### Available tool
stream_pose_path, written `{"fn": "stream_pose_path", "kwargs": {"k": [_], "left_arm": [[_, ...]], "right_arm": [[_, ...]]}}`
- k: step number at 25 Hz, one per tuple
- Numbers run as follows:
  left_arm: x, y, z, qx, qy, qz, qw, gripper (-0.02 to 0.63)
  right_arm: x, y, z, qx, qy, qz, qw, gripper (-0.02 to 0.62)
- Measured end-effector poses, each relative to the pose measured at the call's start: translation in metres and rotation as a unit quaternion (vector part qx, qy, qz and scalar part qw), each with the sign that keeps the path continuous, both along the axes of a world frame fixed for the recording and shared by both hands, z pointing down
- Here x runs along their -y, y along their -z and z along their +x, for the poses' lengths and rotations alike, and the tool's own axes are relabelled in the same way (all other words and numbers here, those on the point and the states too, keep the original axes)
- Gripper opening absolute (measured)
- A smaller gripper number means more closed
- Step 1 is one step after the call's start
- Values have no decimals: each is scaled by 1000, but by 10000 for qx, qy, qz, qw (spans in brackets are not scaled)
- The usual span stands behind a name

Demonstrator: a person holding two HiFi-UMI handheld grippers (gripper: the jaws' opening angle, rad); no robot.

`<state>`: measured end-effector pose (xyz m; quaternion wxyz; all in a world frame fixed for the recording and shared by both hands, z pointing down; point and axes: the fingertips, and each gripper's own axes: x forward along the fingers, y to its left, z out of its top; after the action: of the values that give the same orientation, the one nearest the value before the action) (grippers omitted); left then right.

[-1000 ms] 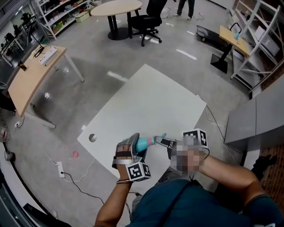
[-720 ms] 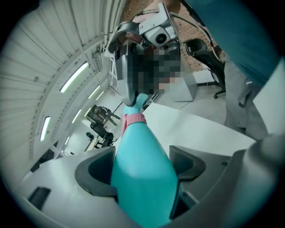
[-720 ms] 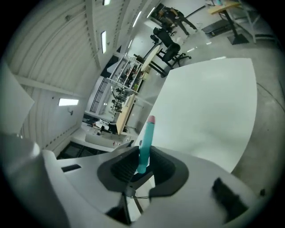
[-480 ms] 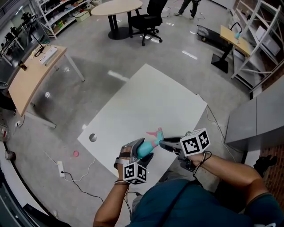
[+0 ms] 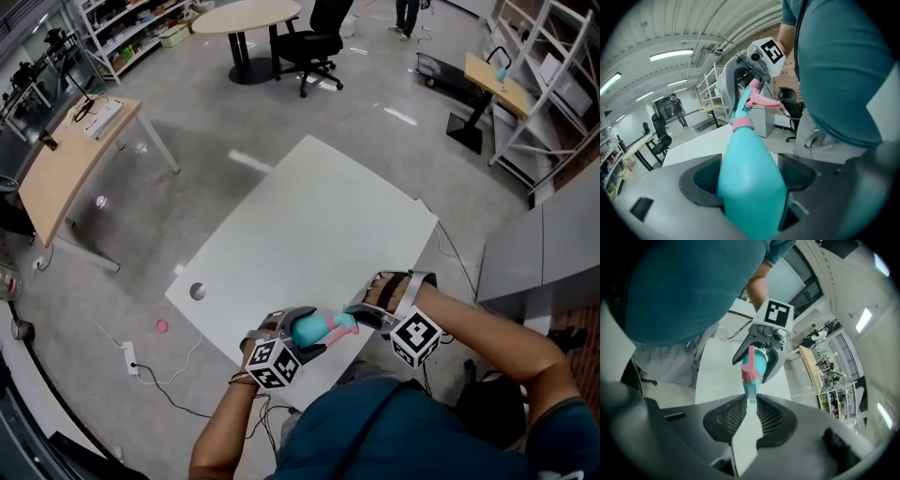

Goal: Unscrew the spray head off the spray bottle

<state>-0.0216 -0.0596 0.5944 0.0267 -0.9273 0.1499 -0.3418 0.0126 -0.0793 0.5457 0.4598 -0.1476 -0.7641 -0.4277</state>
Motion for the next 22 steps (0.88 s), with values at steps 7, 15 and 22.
{"fn": "stream_pose_path", "kwargs": {"k": [7,15,22], "left_arm": [[31,1,-21,161,1068,292,9937,377],[47,7,-40,777,1388,1161,9804,377],[45,13,-31,1020,1193,1544,9755,377]], "right_arm": [[27,9,-4,1159,-2836,-2541,9174,141],[56,58,-8,2572,-4606,-7339,4279,216],[50,17,-7,2091,-4793,-6243,5803,216]]}}
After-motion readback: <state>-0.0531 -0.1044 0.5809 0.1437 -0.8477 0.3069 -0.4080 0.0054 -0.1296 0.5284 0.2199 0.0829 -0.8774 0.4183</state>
